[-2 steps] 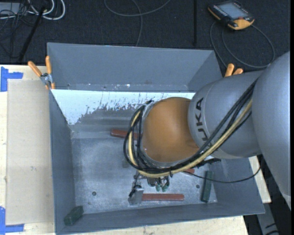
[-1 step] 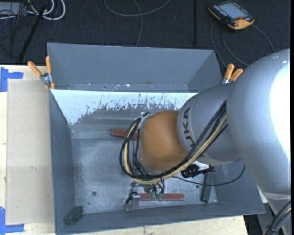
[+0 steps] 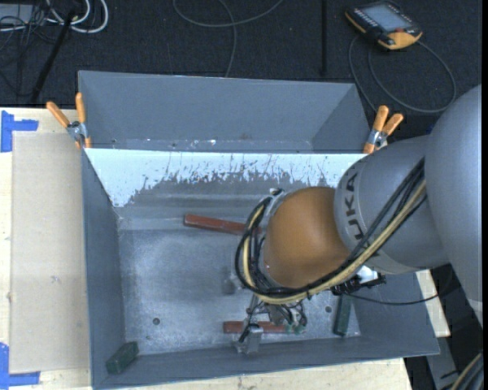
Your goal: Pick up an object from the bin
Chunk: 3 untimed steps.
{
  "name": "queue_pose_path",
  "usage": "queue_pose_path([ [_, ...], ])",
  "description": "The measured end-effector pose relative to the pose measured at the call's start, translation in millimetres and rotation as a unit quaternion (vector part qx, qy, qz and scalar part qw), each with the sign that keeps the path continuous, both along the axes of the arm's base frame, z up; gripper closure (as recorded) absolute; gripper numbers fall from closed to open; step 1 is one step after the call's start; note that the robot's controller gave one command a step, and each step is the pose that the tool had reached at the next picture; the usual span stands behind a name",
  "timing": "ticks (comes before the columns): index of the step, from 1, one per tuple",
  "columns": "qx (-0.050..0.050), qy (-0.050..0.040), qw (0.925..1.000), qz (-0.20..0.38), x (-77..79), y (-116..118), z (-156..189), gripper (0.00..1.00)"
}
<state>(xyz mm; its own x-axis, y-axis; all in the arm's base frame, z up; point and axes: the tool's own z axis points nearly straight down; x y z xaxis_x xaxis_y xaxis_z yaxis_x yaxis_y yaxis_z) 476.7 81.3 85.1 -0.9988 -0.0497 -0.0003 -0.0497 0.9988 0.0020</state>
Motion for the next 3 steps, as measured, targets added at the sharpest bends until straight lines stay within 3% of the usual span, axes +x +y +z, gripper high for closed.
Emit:
queue_pose_path([
  [1, -0.002, 0.0016, 1.0, 0.006, -1.3, -13.3, -13.8, 1.0],
  [2, -0.002, 0.0016, 1.0, 0.007, -1.2, -10.4, -14.8, 1.0],
  [3, 0.0, 0.0008, 0.9998, 0.022, 14.7, -39.0, -15.0, 1.0],
])
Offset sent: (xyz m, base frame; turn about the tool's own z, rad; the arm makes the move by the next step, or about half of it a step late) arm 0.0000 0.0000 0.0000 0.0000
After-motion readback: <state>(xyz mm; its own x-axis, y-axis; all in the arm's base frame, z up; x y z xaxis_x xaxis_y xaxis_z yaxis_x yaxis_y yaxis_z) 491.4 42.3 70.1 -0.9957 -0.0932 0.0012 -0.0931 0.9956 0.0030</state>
